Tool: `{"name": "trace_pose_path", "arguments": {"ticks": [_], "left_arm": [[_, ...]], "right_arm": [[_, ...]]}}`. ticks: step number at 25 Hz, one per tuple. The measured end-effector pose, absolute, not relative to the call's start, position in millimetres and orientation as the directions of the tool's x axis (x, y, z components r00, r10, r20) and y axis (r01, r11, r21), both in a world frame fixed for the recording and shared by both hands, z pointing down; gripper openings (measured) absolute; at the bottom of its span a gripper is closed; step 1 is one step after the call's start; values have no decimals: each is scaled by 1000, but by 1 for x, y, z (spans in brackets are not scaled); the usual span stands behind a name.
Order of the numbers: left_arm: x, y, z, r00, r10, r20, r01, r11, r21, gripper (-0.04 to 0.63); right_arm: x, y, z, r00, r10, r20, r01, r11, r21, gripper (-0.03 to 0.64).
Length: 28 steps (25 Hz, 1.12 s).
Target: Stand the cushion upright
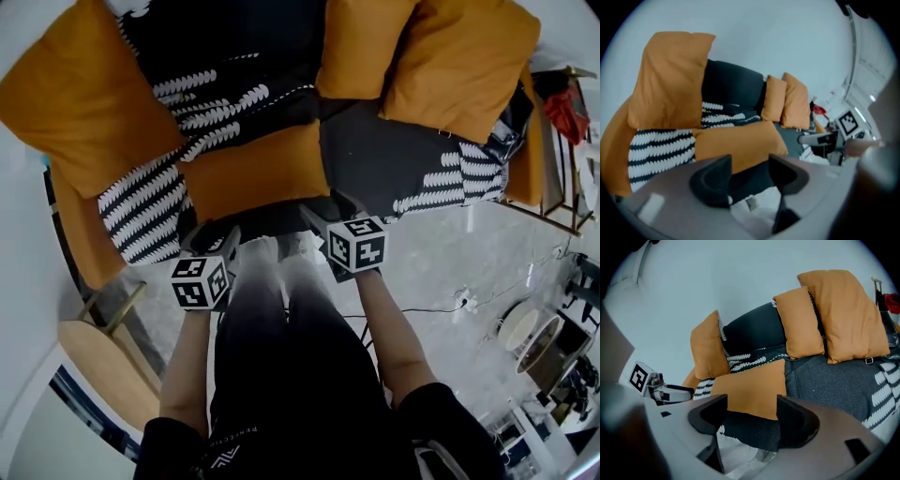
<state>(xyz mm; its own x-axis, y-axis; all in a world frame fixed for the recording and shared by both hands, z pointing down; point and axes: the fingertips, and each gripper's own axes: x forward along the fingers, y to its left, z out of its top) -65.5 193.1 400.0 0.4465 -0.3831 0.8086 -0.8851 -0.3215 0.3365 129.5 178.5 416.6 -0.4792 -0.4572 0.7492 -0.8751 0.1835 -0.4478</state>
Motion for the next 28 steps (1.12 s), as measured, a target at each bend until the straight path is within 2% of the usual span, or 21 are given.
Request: {"name": "trace_pose_path", "arguments": {"ticks": [11,28], "left_arm": [[-77,171,420,461,-349,816,-873,-343,346,238],[-77,150,426,425,-362,829,-896,-299,329,238]], "right_arm": [[123,157,454,-442,-463,769,-890,123,-438,338],[121,137,486,-526,-407,746,-842,128,-524,434]]}}
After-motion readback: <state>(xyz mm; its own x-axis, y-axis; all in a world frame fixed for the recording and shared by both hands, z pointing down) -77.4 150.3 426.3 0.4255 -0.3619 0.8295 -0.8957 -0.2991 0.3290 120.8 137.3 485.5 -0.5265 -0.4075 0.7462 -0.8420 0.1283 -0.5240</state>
